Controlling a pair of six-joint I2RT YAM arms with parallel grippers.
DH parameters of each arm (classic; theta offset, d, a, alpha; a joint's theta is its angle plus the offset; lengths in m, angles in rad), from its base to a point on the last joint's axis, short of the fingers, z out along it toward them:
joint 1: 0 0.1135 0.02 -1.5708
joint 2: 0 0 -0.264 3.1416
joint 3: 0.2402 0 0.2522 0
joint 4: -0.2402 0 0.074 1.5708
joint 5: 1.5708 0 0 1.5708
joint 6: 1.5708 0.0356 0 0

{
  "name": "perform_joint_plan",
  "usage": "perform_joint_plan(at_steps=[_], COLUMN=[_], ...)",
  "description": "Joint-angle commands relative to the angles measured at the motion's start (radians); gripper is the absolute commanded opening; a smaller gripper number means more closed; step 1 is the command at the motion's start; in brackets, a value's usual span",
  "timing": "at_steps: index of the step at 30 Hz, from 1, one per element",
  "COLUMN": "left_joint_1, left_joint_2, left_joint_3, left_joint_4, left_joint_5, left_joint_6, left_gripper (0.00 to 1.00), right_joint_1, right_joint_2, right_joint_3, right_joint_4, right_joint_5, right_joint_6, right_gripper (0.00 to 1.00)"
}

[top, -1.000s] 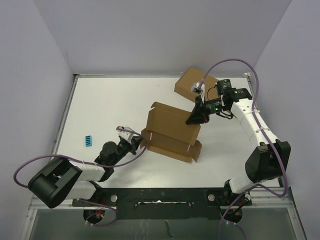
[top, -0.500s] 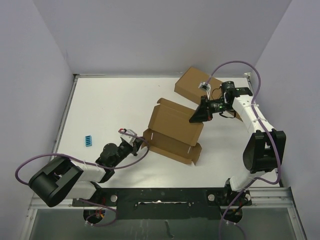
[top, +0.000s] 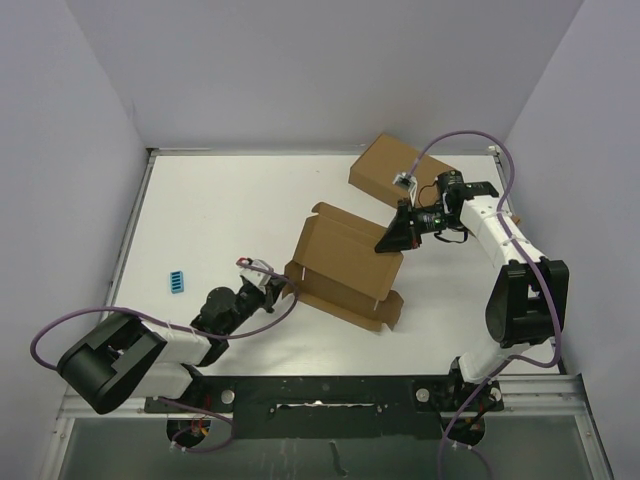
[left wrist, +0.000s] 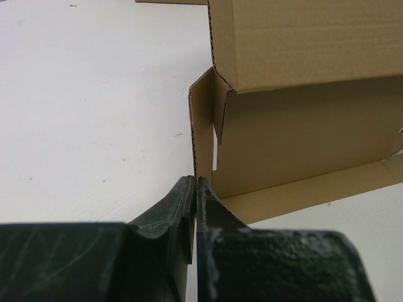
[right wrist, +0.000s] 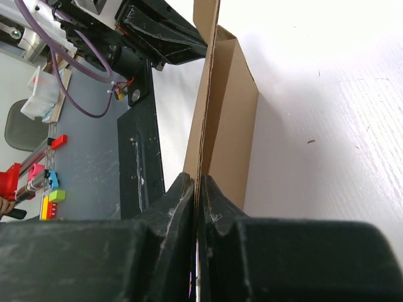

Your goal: Fold the paper box

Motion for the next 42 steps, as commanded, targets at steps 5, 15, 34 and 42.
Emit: perform_joint_plan(at_steps=[5, 15, 34, 42], left_joint_1=[-0.008, 0.024, 0.084, 0.237], left_joint_2=[-0.062, -0.335, -0.770, -0.376], left_joint_3=[0.011, 0.038, 0.075, 0.085], left_joint_4=[-0.028, -0.319, -0.857, -0.436], left_joint_5=[0.046, 0.085, -0.292, 0.083], left_joint_6=[-0.087, -0.214, -0.318, -0.217], left_gripper=[0.08, 0.43, 0.21, 0.23], right_joint_1=[0.018, 0.019, 0.026, 0.028], right_joint_2=[-0.037, -0.049, -0.049, -0.043], right_joint_3=[-0.005, -0.008, -0.010, -0.008], right_joint_4=[0.008, 0.002, -0.004, -0.004], right_joint_5=[-0.012, -0.005, -0.001, -0.001], right_joint_6=[-0.073, -0.097, -0.112, -0.114], right_gripper=[0.00, 0.00, 0.00, 0.00])
